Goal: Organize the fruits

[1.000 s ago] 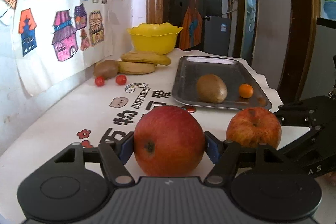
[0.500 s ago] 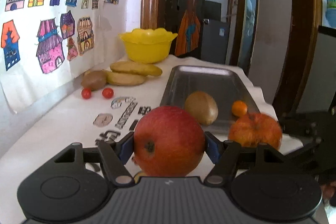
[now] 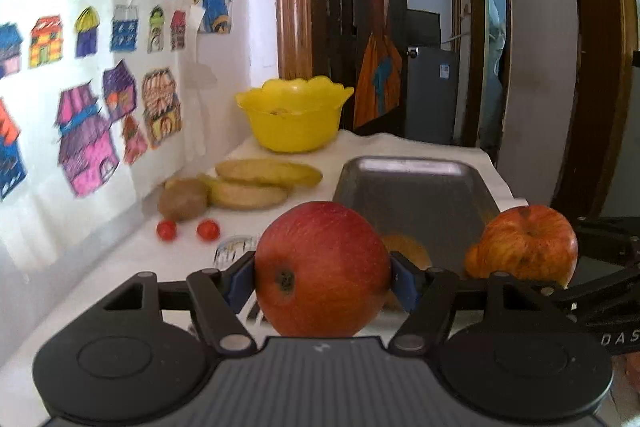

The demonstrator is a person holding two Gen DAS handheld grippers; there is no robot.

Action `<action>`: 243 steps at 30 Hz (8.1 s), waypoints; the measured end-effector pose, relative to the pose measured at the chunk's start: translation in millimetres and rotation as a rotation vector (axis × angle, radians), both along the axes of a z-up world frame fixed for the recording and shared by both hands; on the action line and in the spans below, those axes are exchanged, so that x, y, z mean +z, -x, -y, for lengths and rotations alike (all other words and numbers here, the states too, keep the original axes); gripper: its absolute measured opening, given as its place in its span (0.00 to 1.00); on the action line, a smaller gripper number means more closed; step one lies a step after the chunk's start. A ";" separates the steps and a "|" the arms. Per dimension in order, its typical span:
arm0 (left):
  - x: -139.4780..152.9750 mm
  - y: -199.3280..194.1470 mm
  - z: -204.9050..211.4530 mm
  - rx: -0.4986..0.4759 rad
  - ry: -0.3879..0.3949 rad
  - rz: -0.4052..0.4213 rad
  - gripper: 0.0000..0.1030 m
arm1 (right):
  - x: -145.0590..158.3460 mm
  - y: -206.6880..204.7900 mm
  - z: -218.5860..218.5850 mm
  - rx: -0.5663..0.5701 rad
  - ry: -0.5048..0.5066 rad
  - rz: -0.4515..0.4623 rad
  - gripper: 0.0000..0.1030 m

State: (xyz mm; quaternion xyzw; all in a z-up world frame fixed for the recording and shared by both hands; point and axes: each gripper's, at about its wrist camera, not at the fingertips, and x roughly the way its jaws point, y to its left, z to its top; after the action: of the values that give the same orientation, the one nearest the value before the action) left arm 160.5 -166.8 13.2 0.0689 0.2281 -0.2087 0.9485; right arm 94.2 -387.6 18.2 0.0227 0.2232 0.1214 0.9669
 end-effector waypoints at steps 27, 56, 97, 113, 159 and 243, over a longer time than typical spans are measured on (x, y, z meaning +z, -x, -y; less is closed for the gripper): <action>-30.8 -86.6 47.6 -0.076 0.029 -0.053 0.70 | -12.6 -90.3 19.1 -0.060 0.099 -0.071 0.65; -33.9 -90.7 49.7 -0.092 0.017 -0.061 0.73 | -19.9 -101.3 29.4 -0.093 0.095 -0.131 0.66; 48.3 49.6 -61.4 0.068 0.179 0.143 0.99 | 54.1 71.7 -28.4 -0.193 0.059 0.182 0.99; 30.3 97.5 -115.8 0.123 0.113 0.089 0.99 | 40.7 120.4 -79.8 -0.202 0.104 0.073 0.99; 125.2 18.4 -176.1 0.246 -0.038 0.277 0.99 | 164.5 -63.6 -156.1 0.141 0.243 0.219 0.99; -49.8 -204.9 -99.1 0.135 0.024 -0.194 0.27 | -40.4 -277.4 -135.3 0.529 0.376 -0.349 0.34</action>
State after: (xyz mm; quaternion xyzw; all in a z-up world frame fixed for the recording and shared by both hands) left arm 365.4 -67.7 -36.6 0.0215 0.3204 -0.1527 0.9347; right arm 371.6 -252.3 -22.2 -0.1937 0.4014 0.3182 0.8367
